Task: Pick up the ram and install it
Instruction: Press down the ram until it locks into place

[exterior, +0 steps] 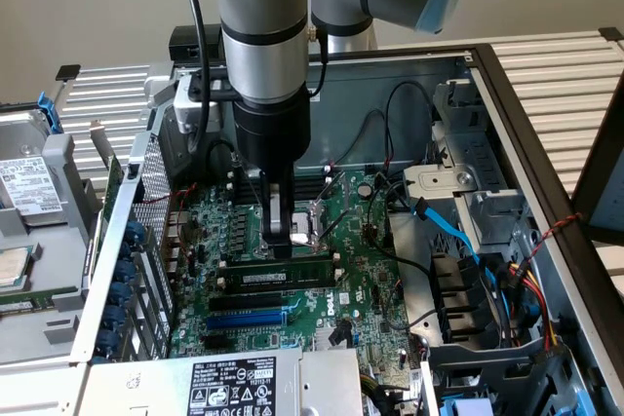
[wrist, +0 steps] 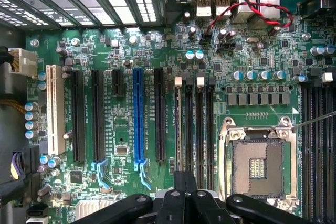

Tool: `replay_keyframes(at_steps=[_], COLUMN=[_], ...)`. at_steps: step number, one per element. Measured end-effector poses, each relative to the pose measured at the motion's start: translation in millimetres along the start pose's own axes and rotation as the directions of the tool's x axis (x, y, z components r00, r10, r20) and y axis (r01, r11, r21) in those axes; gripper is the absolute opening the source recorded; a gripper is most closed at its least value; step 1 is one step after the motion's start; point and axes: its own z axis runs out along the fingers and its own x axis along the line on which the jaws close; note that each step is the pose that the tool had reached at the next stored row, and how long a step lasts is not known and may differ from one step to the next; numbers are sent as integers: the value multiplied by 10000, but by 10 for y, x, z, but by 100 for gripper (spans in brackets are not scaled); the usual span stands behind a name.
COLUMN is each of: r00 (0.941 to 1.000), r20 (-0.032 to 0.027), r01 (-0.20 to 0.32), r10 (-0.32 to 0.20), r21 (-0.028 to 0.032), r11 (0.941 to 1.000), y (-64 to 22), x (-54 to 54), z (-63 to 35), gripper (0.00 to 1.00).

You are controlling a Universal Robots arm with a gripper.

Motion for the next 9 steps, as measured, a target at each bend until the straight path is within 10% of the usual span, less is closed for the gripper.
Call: replay_keyframes(at_steps=[9], r00=[10000], r20=[0], r01=[-1], r10=[1], r21=[16], r11=[10000], y=[1], x=[0], z=[26], gripper=[11])
